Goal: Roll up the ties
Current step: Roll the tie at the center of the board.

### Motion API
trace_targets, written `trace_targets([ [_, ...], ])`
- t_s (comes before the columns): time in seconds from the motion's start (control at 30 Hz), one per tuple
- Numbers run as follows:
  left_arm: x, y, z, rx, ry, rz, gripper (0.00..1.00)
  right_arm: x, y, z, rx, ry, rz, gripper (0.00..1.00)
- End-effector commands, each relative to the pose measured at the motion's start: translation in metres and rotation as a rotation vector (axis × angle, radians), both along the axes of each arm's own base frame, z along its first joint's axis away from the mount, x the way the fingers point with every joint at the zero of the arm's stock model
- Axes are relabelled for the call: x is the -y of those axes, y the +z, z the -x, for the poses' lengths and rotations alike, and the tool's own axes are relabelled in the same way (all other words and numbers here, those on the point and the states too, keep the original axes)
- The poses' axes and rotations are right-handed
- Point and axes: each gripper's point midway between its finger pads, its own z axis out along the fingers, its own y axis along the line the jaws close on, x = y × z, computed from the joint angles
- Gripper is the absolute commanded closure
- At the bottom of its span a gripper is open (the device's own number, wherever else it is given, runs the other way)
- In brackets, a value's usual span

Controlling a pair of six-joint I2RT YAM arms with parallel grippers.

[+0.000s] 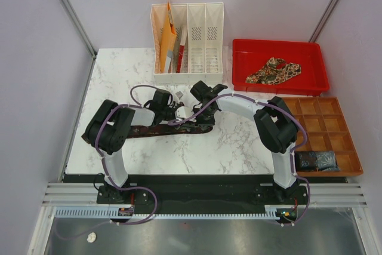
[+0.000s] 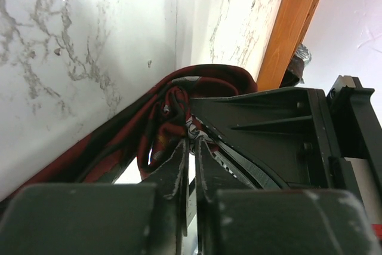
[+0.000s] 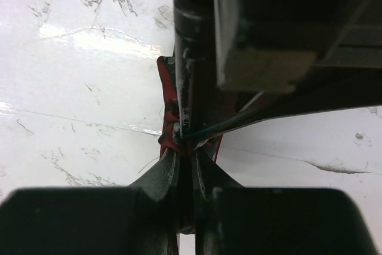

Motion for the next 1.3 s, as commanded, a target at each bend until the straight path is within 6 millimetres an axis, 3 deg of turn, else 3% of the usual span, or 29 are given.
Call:
trace_targets([
  [0.0, -0.007, -0.019, -0.008, 0.005, 0.034, -0.071, 0.96, -0.015, 0.007, 0.014, -0.069, 0.019, -0.055, 0.84],
  [0.07, -0.011, -0.023, -0.008, -0.008, 0.044, -0.092, 0.98, -0.014, 0.008, 0.013, -0.066, 0.016, -0.056, 0.72],
  [0.2, -0.022, -0.034, -0.006, -0.034, 0.05, -0.145, 0.98, -0.005, 0.01, 0.011, -0.066, -0.003, -0.054, 0.59],
  [0.33, -0.028, -0.04, -0.004, -0.055, 0.039, -0.188, 0.98, 0.009, 0.017, 0.001, -0.063, -0.047, -0.072, 0.26],
  [0.43, -0.03, -0.044, -0.003, -0.062, 0.034, -0.204, 0.98, 0.023, 0.024, -0.009, -0.063, -0.079, -0.097, 0.19],
  [0.6, -0.033, -0.048, 0.0, -0.068, 0.016, -0.225, 0.98, 0.036, 0.024, -0.016, -0.094, -0.092, -0.145, 0.19],
  [1.07, -0.037, -0.051, -0.005, -0.048, 0.008, -0.264, 0.98, -0.005, 0.04, -0.007, -0.219, -0.06, -0.317, 0.19],
  [1.17, -0.037, -0.053, -0.005, -0.054, 0.009, -0.268, 0.98, -0.013, 0.039, -0.005, -0.229, -0.055, -0.328, 0.29],
  [1.27, -0.037, -0.053, -0.007, -0.046, 0.006, -0.269, 0.98, -0.021, 0.037, -0.003, -0.238, -0.053, -0.334, 0.48],
])
